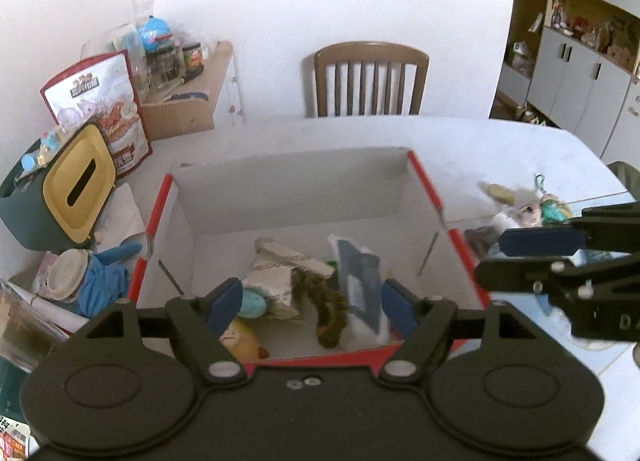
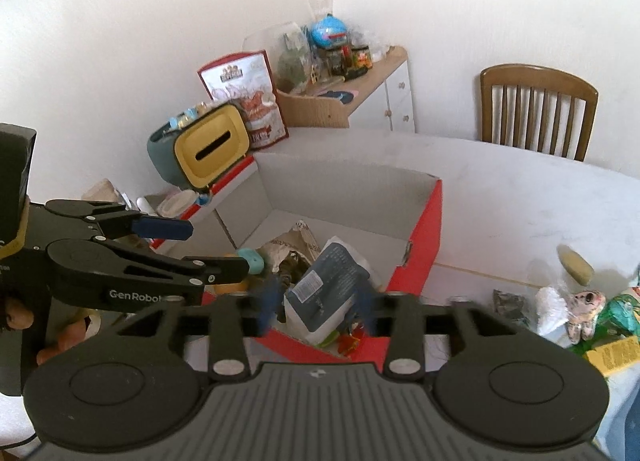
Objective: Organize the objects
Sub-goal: 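Move both tools back over the remaining items on the table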
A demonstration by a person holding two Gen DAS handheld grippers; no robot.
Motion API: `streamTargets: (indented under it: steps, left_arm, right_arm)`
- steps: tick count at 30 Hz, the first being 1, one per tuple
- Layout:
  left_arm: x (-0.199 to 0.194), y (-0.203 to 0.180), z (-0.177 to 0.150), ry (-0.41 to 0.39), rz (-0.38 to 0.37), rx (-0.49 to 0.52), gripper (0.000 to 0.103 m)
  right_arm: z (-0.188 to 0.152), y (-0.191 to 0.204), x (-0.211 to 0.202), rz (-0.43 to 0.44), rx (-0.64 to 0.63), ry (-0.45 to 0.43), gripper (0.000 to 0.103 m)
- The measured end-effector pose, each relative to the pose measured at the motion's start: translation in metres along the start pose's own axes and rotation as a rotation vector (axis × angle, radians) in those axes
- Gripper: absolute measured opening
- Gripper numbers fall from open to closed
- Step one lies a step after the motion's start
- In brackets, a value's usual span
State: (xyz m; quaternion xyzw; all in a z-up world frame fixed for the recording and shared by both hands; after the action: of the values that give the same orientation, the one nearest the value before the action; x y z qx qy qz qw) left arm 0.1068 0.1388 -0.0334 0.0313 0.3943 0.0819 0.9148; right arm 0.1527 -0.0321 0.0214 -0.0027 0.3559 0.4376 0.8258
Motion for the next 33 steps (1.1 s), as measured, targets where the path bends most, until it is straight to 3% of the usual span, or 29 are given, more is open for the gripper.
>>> streamTargets:
  steps: [1, 7, 18, 33]
  left_arm:
    - [-0.003, -0.002, 0.000, -0.006, -0.003, 0.000, 0.077]
    - [-0.020, -0.020, 0.002, -0.029, -0.022, 0.000, 0.080]
    - [-0.039, -0.065, 0.007, -0.071, -0.069, 0.029, 0.086]
    - [-0.036, -0.125, 0.008, -0.091, -0.132, 0.069, 0.101]
  right_arm:
    - [-0.001, 0.000, -0.006, -0.001, -0.001, -0.012, 0.062]
    - [-0.009, -0.005, -0.035, 0.004, -0.003, -0.035, 0.068]
    - [-0.020, -0.029, -0.076, -0.031, 0.027, -0.083, 0.073]
    - [-0.053, -0.080, -0.118, -0.120, 0.076, -0.093, 0.082]
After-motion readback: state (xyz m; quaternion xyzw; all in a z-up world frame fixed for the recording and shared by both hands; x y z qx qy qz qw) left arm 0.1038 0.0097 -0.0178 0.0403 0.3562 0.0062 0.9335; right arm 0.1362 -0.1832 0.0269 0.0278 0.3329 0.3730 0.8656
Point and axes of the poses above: each gripper's, at about its wrist camera, not at the fingertips, and x roughly the way its jaws point, y to its left, z to its top, the point moved 1 cm from there along x, roughly the way its jaws point, and after that the axes turned 6 degrees about z, right-handed, at the moved point
